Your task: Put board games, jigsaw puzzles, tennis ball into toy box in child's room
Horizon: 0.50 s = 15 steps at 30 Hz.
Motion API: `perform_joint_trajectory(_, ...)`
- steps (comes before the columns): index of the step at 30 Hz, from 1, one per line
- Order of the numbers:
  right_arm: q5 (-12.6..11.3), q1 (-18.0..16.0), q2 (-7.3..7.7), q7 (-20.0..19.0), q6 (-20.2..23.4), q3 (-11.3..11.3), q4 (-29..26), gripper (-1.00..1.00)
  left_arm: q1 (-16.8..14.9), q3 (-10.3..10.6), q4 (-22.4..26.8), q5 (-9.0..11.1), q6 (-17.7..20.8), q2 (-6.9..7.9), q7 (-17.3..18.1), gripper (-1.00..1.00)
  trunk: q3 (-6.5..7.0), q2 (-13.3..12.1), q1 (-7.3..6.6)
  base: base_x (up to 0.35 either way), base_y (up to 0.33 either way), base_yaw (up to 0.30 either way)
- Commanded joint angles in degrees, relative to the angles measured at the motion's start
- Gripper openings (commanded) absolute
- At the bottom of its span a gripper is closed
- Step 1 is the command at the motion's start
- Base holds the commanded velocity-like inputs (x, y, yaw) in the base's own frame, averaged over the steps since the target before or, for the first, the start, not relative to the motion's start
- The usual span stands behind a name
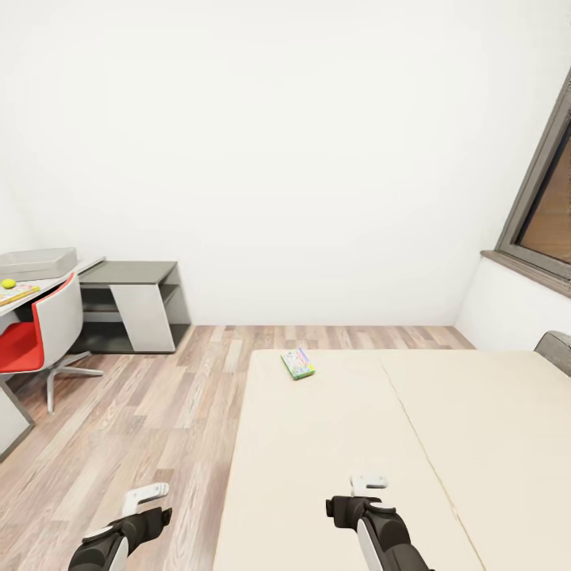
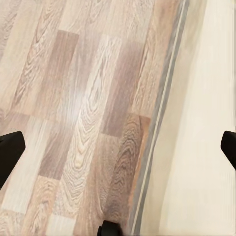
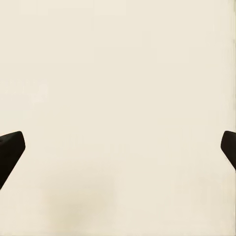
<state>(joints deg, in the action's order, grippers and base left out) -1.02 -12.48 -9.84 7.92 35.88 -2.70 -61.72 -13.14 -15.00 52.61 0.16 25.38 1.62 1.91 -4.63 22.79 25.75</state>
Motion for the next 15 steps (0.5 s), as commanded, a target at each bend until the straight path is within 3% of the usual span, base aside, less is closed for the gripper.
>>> perform_joint_trajectory(1, -0.1, 0.0, 0.01, 0.3, 0.3, -0.1, -0.1, 1.0, 0.0, -0.1, 0.1, 0.0, 0.3, -0.01, 0.2, 1.0, -0.13, 0.1, 0.04, 0.0, -0.187, 0.0)
perform_joint_trajectory(15, -0.1, 0.0, 0.0, 0.3, 0.3, -0.1, -0.1, 1.0, 0.0, -0.1, 0.1, 0.0, 0.3, -0.02, 0.2, 1.0, -0.13, 0.1, 0.04, 0.0, -0.187, 0.0)
